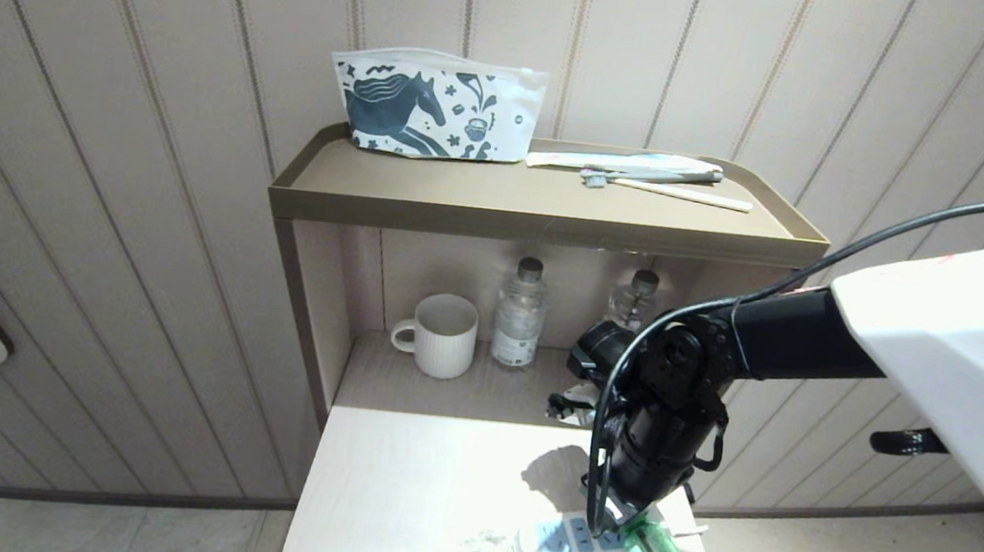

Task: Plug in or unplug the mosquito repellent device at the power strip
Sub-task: Hold the socket with your left hand and unplug it with your right hand

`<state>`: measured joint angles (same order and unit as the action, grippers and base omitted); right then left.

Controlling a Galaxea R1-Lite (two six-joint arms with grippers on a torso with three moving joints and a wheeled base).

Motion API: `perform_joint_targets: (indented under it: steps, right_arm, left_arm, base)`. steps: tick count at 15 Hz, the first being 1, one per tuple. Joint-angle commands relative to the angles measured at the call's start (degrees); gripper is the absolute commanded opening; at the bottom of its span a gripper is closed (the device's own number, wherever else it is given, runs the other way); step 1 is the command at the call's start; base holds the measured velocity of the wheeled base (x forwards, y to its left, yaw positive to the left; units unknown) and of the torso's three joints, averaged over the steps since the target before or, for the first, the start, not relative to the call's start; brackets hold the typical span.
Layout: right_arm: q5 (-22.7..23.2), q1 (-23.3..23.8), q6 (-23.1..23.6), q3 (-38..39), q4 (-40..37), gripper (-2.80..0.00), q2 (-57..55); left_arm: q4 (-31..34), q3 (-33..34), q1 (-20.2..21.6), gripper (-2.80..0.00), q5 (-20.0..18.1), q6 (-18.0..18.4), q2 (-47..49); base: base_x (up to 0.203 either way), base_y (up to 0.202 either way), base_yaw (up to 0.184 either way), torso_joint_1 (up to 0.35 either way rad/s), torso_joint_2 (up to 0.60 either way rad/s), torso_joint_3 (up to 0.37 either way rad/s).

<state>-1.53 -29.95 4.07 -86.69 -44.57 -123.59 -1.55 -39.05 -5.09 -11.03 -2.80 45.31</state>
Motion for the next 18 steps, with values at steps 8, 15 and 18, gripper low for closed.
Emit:
perform_joint_targets:
  steps: [8, 15, 18]
  right_arm:
    - [0.3, 0.1, 0.1, -0.9, -0.2, -2.80, 1.7]
    - [0.2, 0.2, 0.1, -1.8, -0.3, -2.80, 1.0]
    - [0.3, 0.1, 0.1, -2.4, -0.2, -2.80, 0.8]
  left_arm:
    - [-50.3, 20.5, -39.0, -2.80, 14.2, 6.1, 42.6]
    - [-83.7, 26.0, -55.2, -2.80, 28.1, 6.7, 70.8]
    - [-88.0, 24.0, -58.7, -2.80, 32.1, 6.3, 73.3]
  base:
    - [0.000, 0.000, 0.000, 0.000, 0.00, 0.000]
    - [0.000, 0.000, 0.000, 0.000, 0.00, 0.000]
    - [0.000, 0.000, 0.000, 0.000, 0.00, 0.000]
